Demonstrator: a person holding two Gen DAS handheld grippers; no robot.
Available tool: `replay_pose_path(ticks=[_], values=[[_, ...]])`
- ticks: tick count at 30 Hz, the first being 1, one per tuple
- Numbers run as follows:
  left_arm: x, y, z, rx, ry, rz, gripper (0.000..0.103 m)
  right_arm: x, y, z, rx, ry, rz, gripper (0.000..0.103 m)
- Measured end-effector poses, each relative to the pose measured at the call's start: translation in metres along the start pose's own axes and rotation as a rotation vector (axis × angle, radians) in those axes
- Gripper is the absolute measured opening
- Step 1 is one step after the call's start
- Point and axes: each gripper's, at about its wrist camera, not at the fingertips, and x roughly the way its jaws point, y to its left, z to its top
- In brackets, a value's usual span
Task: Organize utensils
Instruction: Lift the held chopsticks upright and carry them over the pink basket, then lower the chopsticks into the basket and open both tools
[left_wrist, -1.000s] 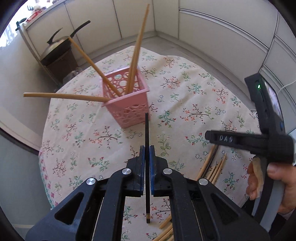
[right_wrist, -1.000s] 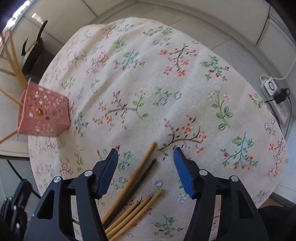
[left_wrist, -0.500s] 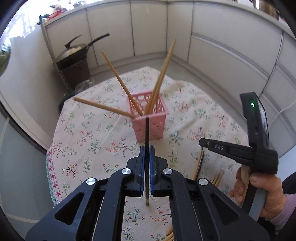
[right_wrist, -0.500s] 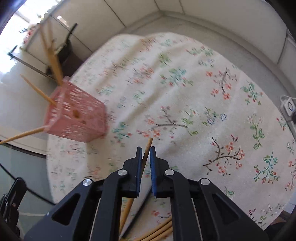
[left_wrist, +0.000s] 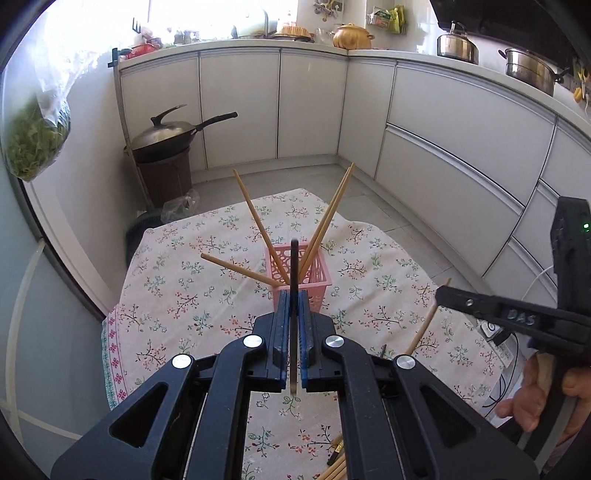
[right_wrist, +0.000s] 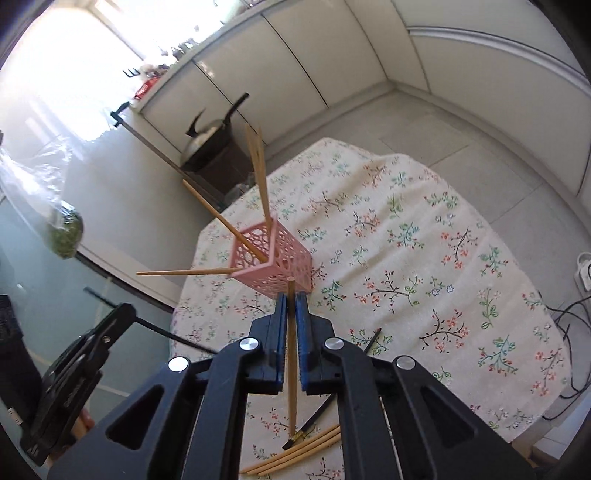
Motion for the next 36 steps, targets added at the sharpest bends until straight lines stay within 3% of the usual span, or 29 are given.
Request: replay_pose_path(ticks=[8,17,25,29,31,32,33,36], values=[[-0.031,0.002,-0.001,-0.044,-0.066,-0.013,0.004,-0.044,-0.002,0.010,0.001,-0.052,0.062,0.005],[-0.042,0.002,0.040,-0.116,-0.173,-0.020,0.004,-0.085,-0.006,0.033,0.033,-0.155,0.084,0.005],[-0.019,0.008,0.087,-0.221,-0.249,-0.006,0.004,-0.092,-0.013,0.051,0.049,-0.175,0.073,0.005],[0.011,0.012,0.095,-0.267,-0.212,0.029,0.005,-0.090,-0.015,0.060,0.055,-0.174,0.068,0.005],[0.030,0.018,0.093,-0.302,-0.159,0.066,0.020,-0.091,-0.015,0.066,0.060,-0.179,0.069,0.005],[0.033,0.021,0.091,-0.320,-0.154,0.080,0.037,-0.093,-0.015,0.069,0.062,-0.182,0.071,0.005],[0.032,0.027,0.087,-0.347,-0.165,0.099,0.044,-0.094,-0.015,0.073,0.066,-0.187,0.072,0.005],[0.019,0.039,0.082,-0.375,-0.198,0.123,0.044,-0.097,-0.012,0.083,0.073,-0.201,0.076,0.005]])
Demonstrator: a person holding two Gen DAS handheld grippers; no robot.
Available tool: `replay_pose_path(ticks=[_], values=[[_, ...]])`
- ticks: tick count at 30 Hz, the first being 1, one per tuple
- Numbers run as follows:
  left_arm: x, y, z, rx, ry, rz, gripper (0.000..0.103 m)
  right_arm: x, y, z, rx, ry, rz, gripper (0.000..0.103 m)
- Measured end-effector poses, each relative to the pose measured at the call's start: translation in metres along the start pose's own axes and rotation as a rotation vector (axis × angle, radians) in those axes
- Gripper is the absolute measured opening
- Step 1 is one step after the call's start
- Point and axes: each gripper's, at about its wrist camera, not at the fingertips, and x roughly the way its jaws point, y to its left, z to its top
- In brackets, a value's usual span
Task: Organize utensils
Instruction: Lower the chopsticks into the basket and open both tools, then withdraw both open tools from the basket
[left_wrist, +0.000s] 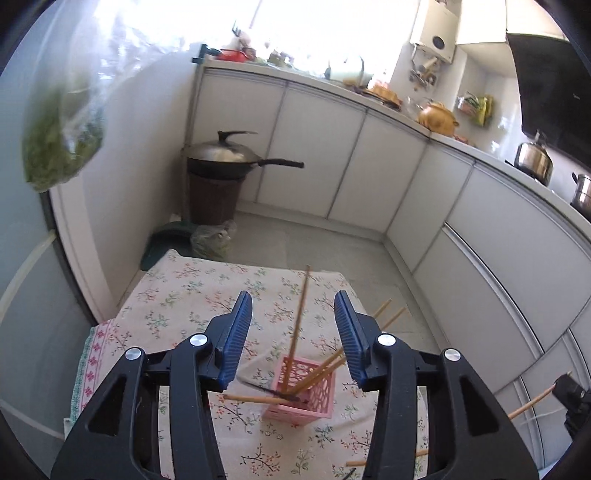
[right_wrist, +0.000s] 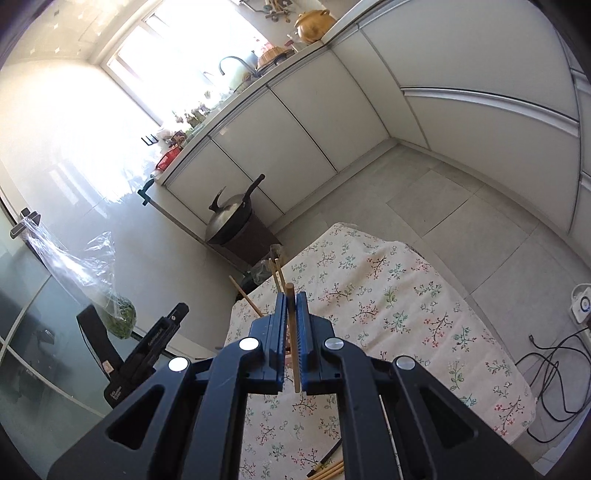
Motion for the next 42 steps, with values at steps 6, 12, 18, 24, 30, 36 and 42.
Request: replay_pose_path(ticks=[6,12,18,24,30,36,42], values=[[-0.035,0.019,0.003,-0.018,-0.053,0.009,0.049,0.004,0.019,0.023,-0.005,-0.033,0.003,0.005],[-0.068,0.026,0.011,-0.008,-0.121,0.002,0.056,0.024,0.043,0.042,-0.038,-0.057,-0.035,0.005],[-0.074,0.027,0.018,0.007,-0.151,0.000,0.062,0.061,0.055,0.045,-0.040,-0.041,-0.075,0.006],[-0.052,0.030,0.017,0.012,-0.085,-0.008,0.063,0.116,0.052,0.030,-0.038,0.049,-0.098,0.009],[-0.048,0.024,0.013,0.038,-0.066,-0.019,0.063,0.119,0.056,0.013,-0.087,0.057,-0.106,0.009],[-0.052,0.013,0.009,0.073,-0.064,-0.014,0.069,0.104,0.067,-0.003,-0.189,0.034,-0.138,0.011],[-0.055,0.002,-0.001,0.119,-0.059,-0.002,0.077,0.093,0.071,-0.022,-0.274,0.023,-0.170,0.027]])
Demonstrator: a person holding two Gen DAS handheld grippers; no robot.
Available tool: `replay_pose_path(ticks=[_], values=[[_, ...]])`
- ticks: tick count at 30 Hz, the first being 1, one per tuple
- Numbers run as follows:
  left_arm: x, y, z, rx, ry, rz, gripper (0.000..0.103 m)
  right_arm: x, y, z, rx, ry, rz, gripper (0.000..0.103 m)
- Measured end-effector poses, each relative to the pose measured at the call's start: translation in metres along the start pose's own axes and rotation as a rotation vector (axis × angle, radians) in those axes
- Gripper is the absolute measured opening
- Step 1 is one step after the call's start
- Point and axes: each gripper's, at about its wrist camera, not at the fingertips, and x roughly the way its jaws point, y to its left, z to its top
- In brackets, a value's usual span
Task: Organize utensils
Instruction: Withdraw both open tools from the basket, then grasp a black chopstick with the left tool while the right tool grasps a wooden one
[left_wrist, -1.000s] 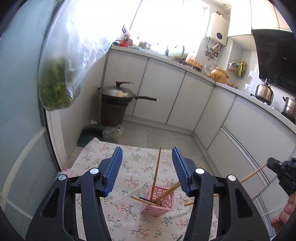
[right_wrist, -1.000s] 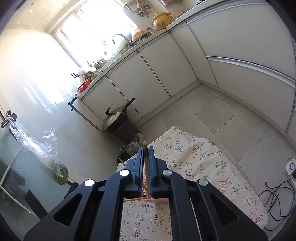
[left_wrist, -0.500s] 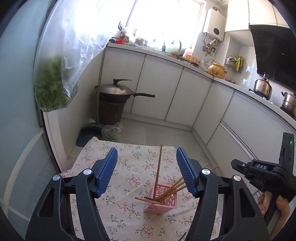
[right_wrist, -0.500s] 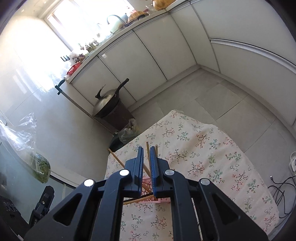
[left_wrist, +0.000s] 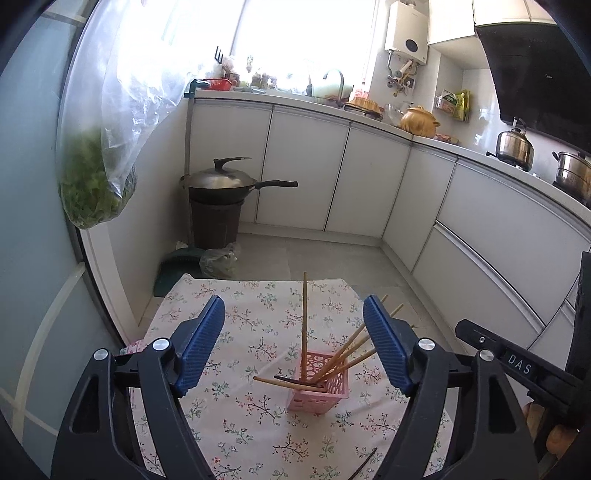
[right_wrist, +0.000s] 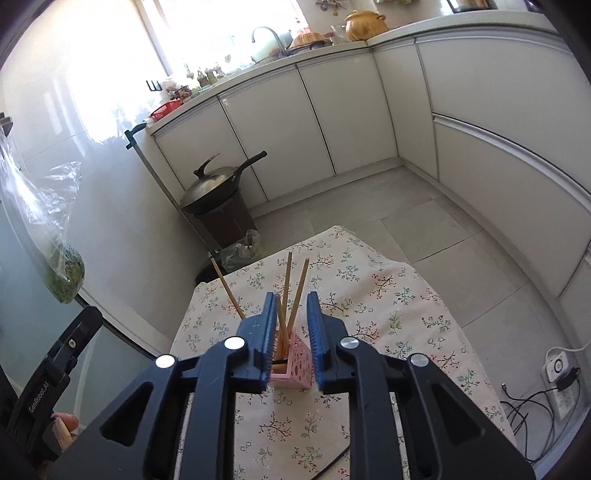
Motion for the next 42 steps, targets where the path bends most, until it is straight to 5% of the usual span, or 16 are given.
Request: replay_pose_path(ticks=[14,25,31,36,42], values=[[0.005,-0.024,-0.026,0.103,0.064,0.045,0.092,-0.015,0.001,-0.037,-0.104,-0.029,-0.122,0.047],[0.010,-0.033,-0.052,0.145,0.127,0.055,0.096,-0.019,-0.026,-0.055,-0.043,-0.010,-0.198,0.081],[0.014,-0.039,-0.070,0.189,0.177,0.054,0.096,-0.021,-0.039,-0.069,-0.019,0.018,-0.226,0.088],[0.030,-0.042,-0.092,0.228,0.272,0.048,0.096,-0.021,-0.059,-0.090,0.021,0.077,-0.270,0.091],[0.069,-0.057,-0.133,0.325,0.481,0.013,0.096,-0.019,-0.107,-0.141,0.173,0.233,-0.316,0.091]])
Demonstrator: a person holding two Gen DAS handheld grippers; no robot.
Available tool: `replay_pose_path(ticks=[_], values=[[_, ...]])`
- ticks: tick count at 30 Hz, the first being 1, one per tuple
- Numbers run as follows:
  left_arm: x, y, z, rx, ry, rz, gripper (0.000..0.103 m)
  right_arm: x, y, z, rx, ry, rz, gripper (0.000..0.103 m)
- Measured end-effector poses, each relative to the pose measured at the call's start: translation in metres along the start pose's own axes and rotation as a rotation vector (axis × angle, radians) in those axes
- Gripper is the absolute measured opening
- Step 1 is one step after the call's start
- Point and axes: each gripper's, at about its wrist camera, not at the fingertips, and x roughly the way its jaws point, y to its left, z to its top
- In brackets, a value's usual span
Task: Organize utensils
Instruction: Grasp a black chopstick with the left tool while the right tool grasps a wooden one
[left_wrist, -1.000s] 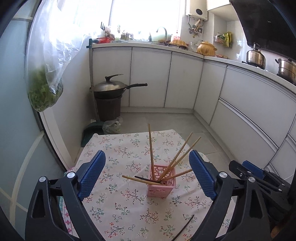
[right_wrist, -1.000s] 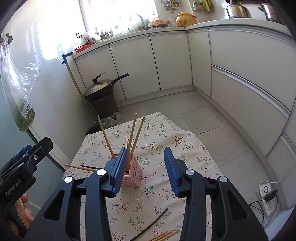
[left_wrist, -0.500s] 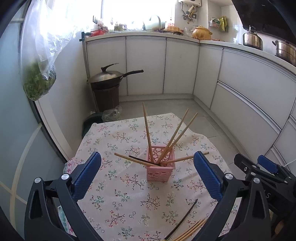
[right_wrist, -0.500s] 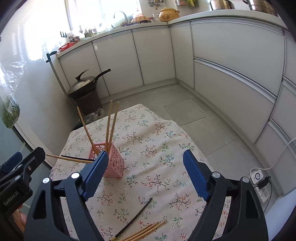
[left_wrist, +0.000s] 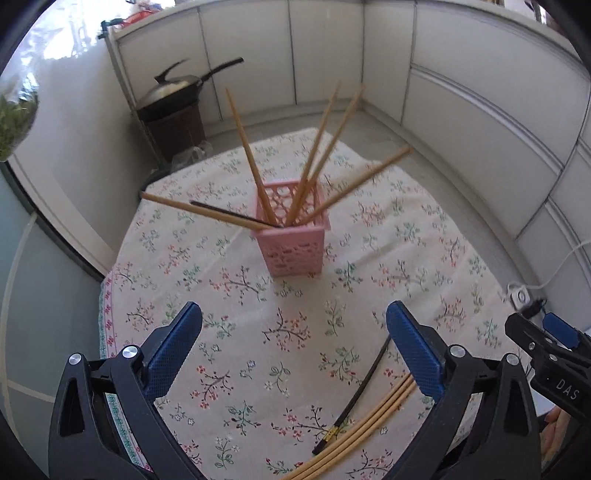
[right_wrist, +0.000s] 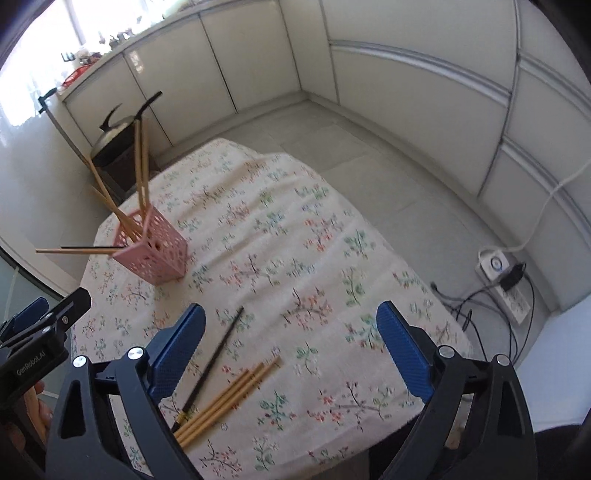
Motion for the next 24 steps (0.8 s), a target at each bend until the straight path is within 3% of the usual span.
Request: replay_pose_path(ticks=[7,10,14,17,18,20,24], values=[[0.068,-0.034,-0.024,0.114,0.249,-0.081,0.096,0.040,-0.053,-0.050,0.174,0.267,-0.001,0.091],[0.086,-0.049,-0.019,0.114,0.286,-0.142,0.091,0.044,-0.055,-0.058,0.168,0.294,-0.003,0.091],[0.109,-0.070,-0.010,0.126,0.335,-0.195,0.068,0.043,-0.057,-0.059,0.156,0.284,0.001,0.091],[0.129,-0.085,-0.013,0.167,0.377,-0.191,0.048,0.046,-0.062,-0.058,0.171,0.299,0.012,0.091],[0.134,-0.087,-0.015,0.177,0.389,-0.187,0.046,0.047,-0.064,-0.058,0.177,0.307,0.016,0.091],[0.134,-0.090,-0.015,0.199,0.364,-0.187,0.040,0.051,-0.067,-0.058,0.199,0.327,0.034,0.091],[0.133,-0.084,-0.017,0.216,0.356,-0.213,0.012,0.056,-0.068,-0.054,0.235,0.333,0.066,0.091]])
